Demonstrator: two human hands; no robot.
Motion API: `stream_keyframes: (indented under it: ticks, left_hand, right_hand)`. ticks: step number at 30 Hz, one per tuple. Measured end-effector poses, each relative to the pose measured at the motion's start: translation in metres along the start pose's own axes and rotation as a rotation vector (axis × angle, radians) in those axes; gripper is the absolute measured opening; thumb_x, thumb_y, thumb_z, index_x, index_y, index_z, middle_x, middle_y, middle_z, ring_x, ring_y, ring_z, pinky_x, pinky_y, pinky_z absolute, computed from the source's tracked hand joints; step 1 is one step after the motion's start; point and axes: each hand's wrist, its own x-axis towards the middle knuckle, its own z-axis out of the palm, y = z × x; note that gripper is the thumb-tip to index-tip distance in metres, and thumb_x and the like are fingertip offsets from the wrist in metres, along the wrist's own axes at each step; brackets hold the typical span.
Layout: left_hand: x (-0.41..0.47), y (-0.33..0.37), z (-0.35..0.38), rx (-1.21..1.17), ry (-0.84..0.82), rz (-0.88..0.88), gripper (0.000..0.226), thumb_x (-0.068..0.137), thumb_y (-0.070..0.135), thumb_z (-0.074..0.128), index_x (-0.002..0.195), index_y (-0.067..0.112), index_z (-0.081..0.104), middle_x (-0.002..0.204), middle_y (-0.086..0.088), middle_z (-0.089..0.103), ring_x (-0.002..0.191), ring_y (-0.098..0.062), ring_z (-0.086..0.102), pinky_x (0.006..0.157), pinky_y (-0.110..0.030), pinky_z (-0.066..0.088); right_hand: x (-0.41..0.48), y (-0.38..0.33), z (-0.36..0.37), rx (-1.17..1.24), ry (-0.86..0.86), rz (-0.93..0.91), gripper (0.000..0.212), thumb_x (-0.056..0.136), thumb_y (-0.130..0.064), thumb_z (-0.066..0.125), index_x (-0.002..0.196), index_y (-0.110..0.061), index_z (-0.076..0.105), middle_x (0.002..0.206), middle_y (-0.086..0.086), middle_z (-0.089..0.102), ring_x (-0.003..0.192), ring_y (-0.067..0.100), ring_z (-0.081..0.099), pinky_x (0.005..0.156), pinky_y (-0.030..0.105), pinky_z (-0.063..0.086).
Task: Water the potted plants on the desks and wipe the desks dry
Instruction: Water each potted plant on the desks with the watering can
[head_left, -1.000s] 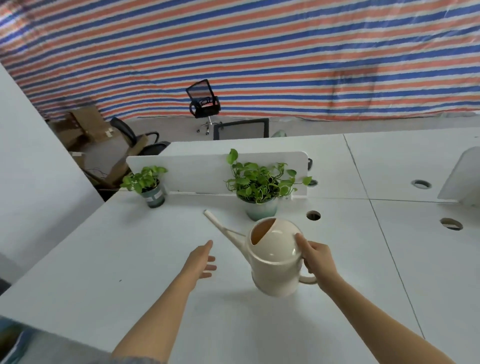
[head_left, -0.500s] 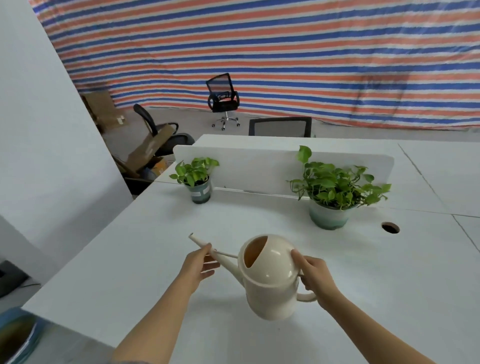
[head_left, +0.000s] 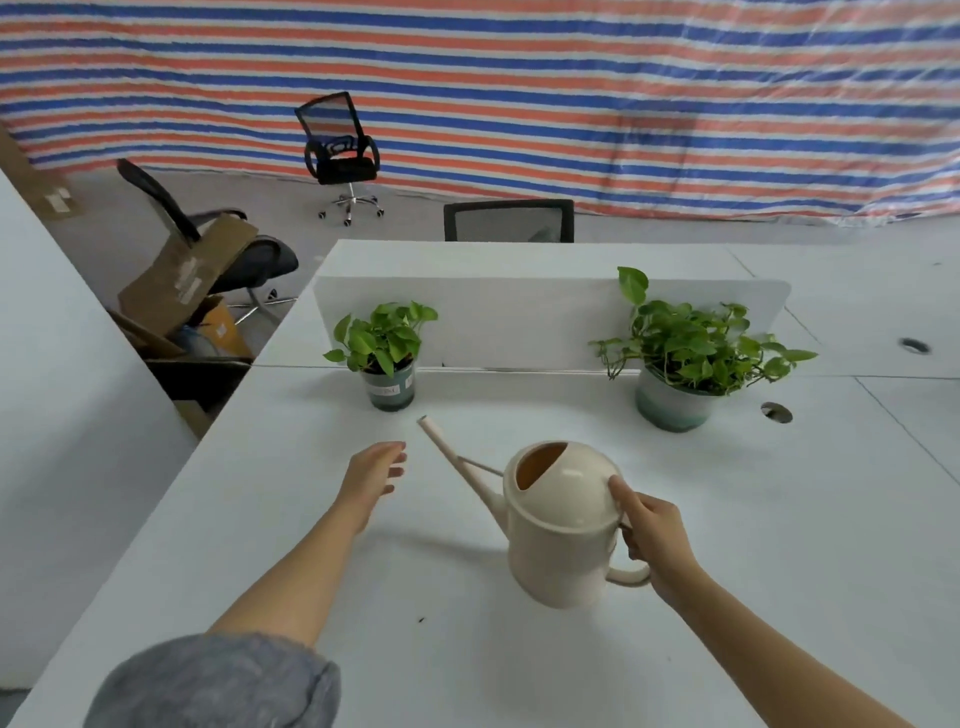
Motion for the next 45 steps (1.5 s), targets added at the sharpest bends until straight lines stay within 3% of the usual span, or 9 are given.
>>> stream_keyframes:
  ticks: [3, 10, 13, 17, 20, 23, 27, 33, 45]
  left_hand:
    - [0.03, 0.014, -0.006, 0.191, -0.017, 0.084, 0.015, 0.094, 0.019, 0.049, 0.099, 0.012, 0.06, 0.102, -0.01, 0.056, 0.094, -0.021, 0.049, 0.082, -0.029, 0.035]
    - [0.094, 0.04, -0.013, 0.636, -0.132, 0.242, 0.035, 0.095, 0.018, 0.044, 0.128, 0.011, 0.055, 0.135, -0.008, 0.054, 0.122, -0.027, 0.049, 0.1, -0.035, 0.039]
    - [0.111, 0.058, -0.01, 0.542, -0.19, 0.275, 0.043, 0.093, 0.015, 0.05, 0.135, 0.012, 0.048, 0.144, -0.003, 0.043, 0.129, -0.023, 0.043, 0.106, -0.034, 0.038]
    - [0.129, 0.087, -0.022, 0.366, -0.203, 0.264, 0.051, 0.092, 0.01, 0.05, 0.141, 0.015, 0.039, 0.14, 0.0, 0.042, 0.121, -0.016, 0.043, 0.091, -0.02, 0.04]
    - [0.144, 0.103, -0.04, 0.283, -0.188, 0.251, 0.051, 0.093, 0.007, 0.049, 0.142, 0.015, 0.038, 0.148, -0.009, 0.038, 0.134, -0.021, 0.038, 0.108, -0.03, 0.031]
    - [0.149, 0.105, -0.051, 0.278, -0.218, 0.217, 0.049, 0.094, 0.008, 0.047, 0.141, 0.015, 0.039, 0.148, -0.009, 0.039, 0.137, -0.021, 0.036, 0.112, -0.032, 0.027]
    - [0.151, 0.106, -0.053, 0.242, -0.214, 0.225, 0.048, 0.095, 0.013, 0.047, 0.141, 0.017, 0.039, 0.147, -0.008, 0.04, 0.136, -0.02, 0.037, 0.112, -0.032, 0.025]
    - [0.149, 0.104, -0.052, 0.219, -0.218, 0.225, 0.05, 0.093, 0.012, 0.049, 0.142, 0.018, 0.038, 0.148, -0.009, 0.039, 0.136, -0.02, 0.037, 0.111, -0.032, 0.027]
    - [0.138, 0.103, -0.052, 0.189, -0.218, 0.241, 0.049, 0.093, 0.01, 0.048, 0.141, 0.016, 0.038, 0.146, -0.003, 0.041, 0.137, -0.018, 0.035, 0.108, -0.028, 0.026]
  right_hand:
    - [0.013, -0.012, 0.008, 0.009, 0.052, -0.004, 0.05, 0.088, -0.035, 0.056, 0.05, -0.009, 0.037, 0.052, 0.001, 0.029, 0.051, 0.017, 0.027, 0.048, 0.026, 0.025]
    - [0.044, -0.028, 0.03, -0.022, 0.103, -0.027, 0.041, 0.087, -0.036, 0.057, 0.061, -0.01, 0.038, 0.053, -0.001, 0.023, 0.053, 0.017, 0.024, 0.049, 0.028, 0.022]
    - [0.059, -0.037, 0.042, -0.058, 0.082, -0.025, 0.036, 0.087, -0.036, 0.056, 0.066, -0.009, 0.047, 0.054, 0.0, 0.024, 0.054, 0.017, 0.025, 0.049, 0.027, 0.022]
    - [0.074, -0.052, 0.06, -0.073, 0.076, -0.018, 0.043, 0.087, -0.035, 0.057, 0.056, -0.006, 0.049, 0.04, -0.01, 0.034, 0.051, 0.016, 0.032, 0.05, 0.026, 0.027]
    - [0.076, -0.06, 0.073, -0.043, 0.097, -0.003, 0.045, 0.087, -0.035, 0.058, 0.049, -0.014, 0.046, 0.041, -0.01, 0.034, 0.051, 0.016, 0.033, 0.049, 0.026, 0.028]
    - [0.077, -0.066, 0.081, -0.027, 0.094, -0.011, 0.047, 0.087, -0.033, 0.058, 0.046, -0.019, 0.041, 0.036, -0.012, 0.032, 0.05, 0.015, 0.032, 0.049, 0.025, 0.027]
    - [0.082, -0.079, 0.093, -0.156, 0.079, -0.069, 0.028, 0.085, -0.043, 0.056, 0.072, -0.019, 0.061, 0.053, -0.014, 0.048, 0.057, 0.01, 0.045, 0.056, 0.026, 0.039]
    - [0.087, -0.091, 0.103, -0.274, 0.167, -0.028, 0.054, 0.076, -0.057, 0.059, 0.114, -0.018, 0.064, 0.1, 0.0, 0.068, 0.094, 0.021, 0.062, 0.082, 0.038, 0.051]
    - [0.085, -0.121, 0.102, -0.406, 0.251, -0.072, 0.055, 0.081, -0.059, 0.053, 0.121, -0.021, 0.058, 0.094, -0.002, 0.061, 0.088, 0.021, 0.058, 0.068, 0.03, 0.041]
